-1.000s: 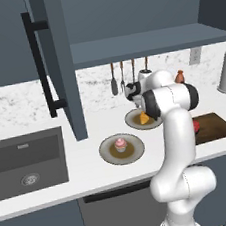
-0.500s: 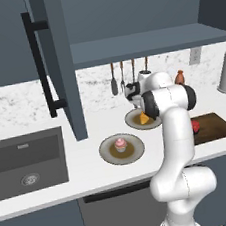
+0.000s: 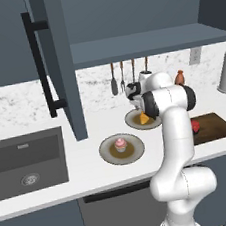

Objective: From the different types of pastries on the counter, select a croissant and place it on the cutting board. Then retrieve a jar of jam from the cabinet and place it alongside the croissant on the cutting board.

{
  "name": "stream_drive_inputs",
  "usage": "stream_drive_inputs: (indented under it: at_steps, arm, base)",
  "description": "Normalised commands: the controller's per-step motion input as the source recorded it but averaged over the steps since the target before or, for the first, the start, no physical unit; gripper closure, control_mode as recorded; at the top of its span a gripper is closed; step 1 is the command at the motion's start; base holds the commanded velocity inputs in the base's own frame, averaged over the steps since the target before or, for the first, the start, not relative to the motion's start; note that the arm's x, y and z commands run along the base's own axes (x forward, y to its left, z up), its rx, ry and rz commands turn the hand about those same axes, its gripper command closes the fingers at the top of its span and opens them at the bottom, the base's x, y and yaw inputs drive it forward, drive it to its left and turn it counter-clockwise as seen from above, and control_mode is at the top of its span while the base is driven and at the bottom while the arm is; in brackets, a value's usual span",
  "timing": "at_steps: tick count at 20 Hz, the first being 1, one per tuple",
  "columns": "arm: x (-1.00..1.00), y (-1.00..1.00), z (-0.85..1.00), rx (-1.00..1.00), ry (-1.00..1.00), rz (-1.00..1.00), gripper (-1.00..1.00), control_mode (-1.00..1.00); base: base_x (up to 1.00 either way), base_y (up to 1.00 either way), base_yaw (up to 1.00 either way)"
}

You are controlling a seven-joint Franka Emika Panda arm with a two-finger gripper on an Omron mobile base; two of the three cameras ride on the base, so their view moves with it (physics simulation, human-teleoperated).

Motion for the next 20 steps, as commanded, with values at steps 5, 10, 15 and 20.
stream_drive_inputs:
  at_steps: [5, 10, 15, 20]
  arm:
    - [0.00, 0.00, -0.12, 0.00, 0.02, 0.01, -1.00, -1.00]
    - [0.00, 0.00, -0.21, 0.00, 0.06, 0.06, -1.00, -1.00]
    - [0.00, 0.05, -0.25, 0.00, 0.06, 0.10, -1.00, -1.00]
    - [0.00, 0.03, -0.16, 0.00, 0.01, 0.12, 1.00, -1.00]
  base:
    - [0.00, 0.00, 0.00]
    - [0.00, 0.00, 0.00]
    - [0.00, 0.00, 0.00]
    - [0.00, 0.00, 0.00]
